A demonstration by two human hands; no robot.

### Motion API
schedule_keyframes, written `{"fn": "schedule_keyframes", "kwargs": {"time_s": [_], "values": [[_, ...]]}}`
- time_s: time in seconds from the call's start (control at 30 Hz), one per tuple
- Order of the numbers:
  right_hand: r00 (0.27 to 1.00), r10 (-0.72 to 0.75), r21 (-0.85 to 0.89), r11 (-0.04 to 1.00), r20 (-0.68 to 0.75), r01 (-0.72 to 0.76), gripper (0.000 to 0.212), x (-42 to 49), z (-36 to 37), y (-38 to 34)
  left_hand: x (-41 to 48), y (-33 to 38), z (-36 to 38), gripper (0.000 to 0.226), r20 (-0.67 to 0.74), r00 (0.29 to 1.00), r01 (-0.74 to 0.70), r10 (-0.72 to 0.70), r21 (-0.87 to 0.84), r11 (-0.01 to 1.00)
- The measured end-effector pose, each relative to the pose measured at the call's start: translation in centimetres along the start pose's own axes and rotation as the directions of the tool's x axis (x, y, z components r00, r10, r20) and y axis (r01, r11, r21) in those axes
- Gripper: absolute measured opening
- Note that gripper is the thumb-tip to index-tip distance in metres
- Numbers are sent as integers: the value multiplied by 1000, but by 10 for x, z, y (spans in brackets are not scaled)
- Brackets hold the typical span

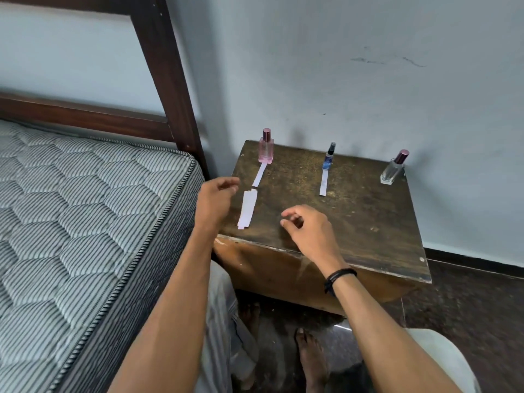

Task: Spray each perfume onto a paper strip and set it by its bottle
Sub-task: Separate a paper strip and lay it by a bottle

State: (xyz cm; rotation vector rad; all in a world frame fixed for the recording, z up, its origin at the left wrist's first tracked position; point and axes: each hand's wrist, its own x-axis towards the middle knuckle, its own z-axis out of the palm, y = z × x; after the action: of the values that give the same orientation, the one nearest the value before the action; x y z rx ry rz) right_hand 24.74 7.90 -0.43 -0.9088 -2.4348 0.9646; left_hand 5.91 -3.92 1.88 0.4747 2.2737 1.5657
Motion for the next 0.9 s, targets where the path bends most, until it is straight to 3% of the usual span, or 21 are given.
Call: {"fn": "schedule_keyframes", "kwargs": {"time_s": [0.1,0.27,0.33,0.53,0.9], "values": [[997,-64,8,998,39,64,16,1,17,-8,8,-12,-21,27,-7,998,64,-64,-52,997],[974,-198,-29,979,113,202,26,2,40,-21,23,-23,-26,22,264,963,7,-60,198,980],[964,-231,-40,970,134,238,30,4,47,-25,28,-24,-25,25,306,951,-37,-50,271,962],[934,-294,-107,941,205,320,39,14,57,-32,35,-28,-24,24,329,944,-66,-30,277,959],[943,-210,-85,967,257,239,40,22,54,-35,34,-23,-20,19,343,939,-119,20,269,956]]}}
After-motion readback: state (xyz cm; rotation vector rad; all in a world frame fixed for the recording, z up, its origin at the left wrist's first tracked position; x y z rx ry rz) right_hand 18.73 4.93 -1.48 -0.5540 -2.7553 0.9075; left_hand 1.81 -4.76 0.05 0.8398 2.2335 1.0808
